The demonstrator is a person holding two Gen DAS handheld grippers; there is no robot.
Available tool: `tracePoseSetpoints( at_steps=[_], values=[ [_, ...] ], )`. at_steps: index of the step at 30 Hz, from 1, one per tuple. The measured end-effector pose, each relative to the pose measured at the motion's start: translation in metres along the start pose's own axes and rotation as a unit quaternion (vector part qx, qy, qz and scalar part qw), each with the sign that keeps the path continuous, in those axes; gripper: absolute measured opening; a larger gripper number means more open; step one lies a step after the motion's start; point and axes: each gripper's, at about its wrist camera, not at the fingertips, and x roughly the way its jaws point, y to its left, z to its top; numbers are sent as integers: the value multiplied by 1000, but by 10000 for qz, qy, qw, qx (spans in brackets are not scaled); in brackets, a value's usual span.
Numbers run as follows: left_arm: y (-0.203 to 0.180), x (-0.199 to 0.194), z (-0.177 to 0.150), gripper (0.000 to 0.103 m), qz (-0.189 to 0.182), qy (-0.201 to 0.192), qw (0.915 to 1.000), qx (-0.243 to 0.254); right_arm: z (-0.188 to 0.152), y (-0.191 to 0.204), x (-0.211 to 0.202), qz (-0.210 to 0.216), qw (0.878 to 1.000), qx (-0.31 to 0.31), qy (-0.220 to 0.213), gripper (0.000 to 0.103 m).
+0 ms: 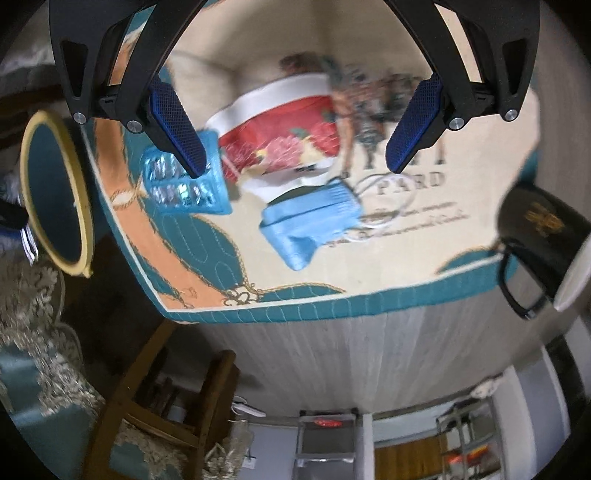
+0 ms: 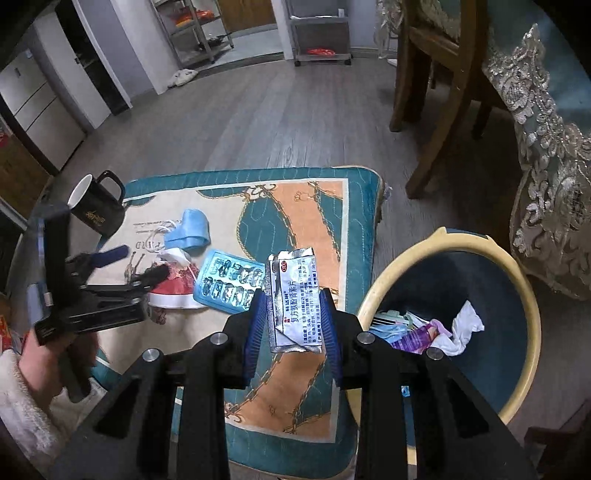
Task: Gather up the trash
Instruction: 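Carry the silver packet with the right gripper while the left grasps the red-and-white bag, then drop the silver packet into the bin with the right gripper while the left drops the red bag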
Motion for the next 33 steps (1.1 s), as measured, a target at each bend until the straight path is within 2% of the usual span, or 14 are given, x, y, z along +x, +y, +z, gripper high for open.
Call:
tracePoseSetpoints(
  at_steps=[3,6,9,10,12,13,14,18,19,22,33],
  values=[
    [-4,13,2,97,66,71,9999,-81,0,-1,2,149,9999,33,45,29],
    [-8,27,2,97,356,168,9991,-167,1,0,4,214,9998,-25,57,29],
    [-4,33,3,96,459,245,9979,-377,2,-1,4,310,9995,13,58,29],
    [-2,34,3,94,415,258,9979,-422,2,-1,4,315,9995,14,62,29],
    [0,36,1,77,212,299,9982,-465,2,-2,4,323,9995,35,66,29],
    [-1,36,1,76,220,295,9984,-431,2,-3,4,325,9994,50,59,29],
    [-1,34,0,67,233,282,9986,-380,3,-4,4,327,9994,74,49,29],
    [-1,29,-3,56,194,269,9992,-241,5,-8,0,305,9994,170,-46,29],
    [-1,28,-3,50,215,260,9992,-208,5,-9,0,297,9994,179,-65,29],
    [6,19,-3,39,44,224,9991,-352,6,-12,-2,253,9993,229,-120,29],
    [5,-25,0,30,-89,-93,9991,-405,8,-20,-3,115,9991,356,-182,29]
  ],
)
